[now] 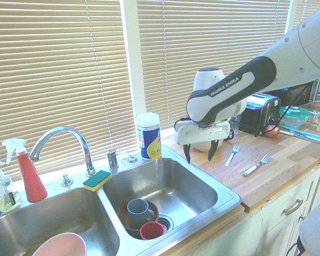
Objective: Put the fork into the sink
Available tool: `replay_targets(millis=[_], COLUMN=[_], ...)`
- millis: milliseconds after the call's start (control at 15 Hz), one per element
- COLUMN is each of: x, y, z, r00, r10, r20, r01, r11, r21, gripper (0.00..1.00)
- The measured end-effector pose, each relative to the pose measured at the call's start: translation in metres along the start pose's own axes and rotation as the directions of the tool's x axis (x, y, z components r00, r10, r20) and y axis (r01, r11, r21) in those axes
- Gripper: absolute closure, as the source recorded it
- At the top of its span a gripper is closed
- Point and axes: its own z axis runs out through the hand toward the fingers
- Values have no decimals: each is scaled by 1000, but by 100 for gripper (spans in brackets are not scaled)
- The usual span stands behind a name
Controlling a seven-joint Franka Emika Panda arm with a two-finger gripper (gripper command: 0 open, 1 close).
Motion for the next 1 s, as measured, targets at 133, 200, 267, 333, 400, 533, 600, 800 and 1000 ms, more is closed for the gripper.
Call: replay_targets(millis=[133, 200, 267, 333, 400, 533, 600, 800, 1000], x=[23, 37, 51, 67, 85, 112, 120, 130, 122], y=[7, 12, 17, 25, 36, 58, 70, 107, 127], z=[-4, -6, -9, -11, -12, -10, -4, 25, 51], r00=[992, 981, 966, 948, 925, 868, 833, 744, 723], r10=[125, 191, 251, 309, 371, 486, 540, 658, 683], r20=[-31, -44, -59, -72, -81, -106, -119, -117, -102], r01=[-125, -190, -250, -308, -369, -484, -540, -661, -686], r11=[992, 982, 968, 951, 929, 874, 841, 750, 728], r21=[3, 9, 19, 29, 36, 46, 41, 19, 8], gripper=[0, 0, 0, 0, 0, 0, 0, 0, 0])
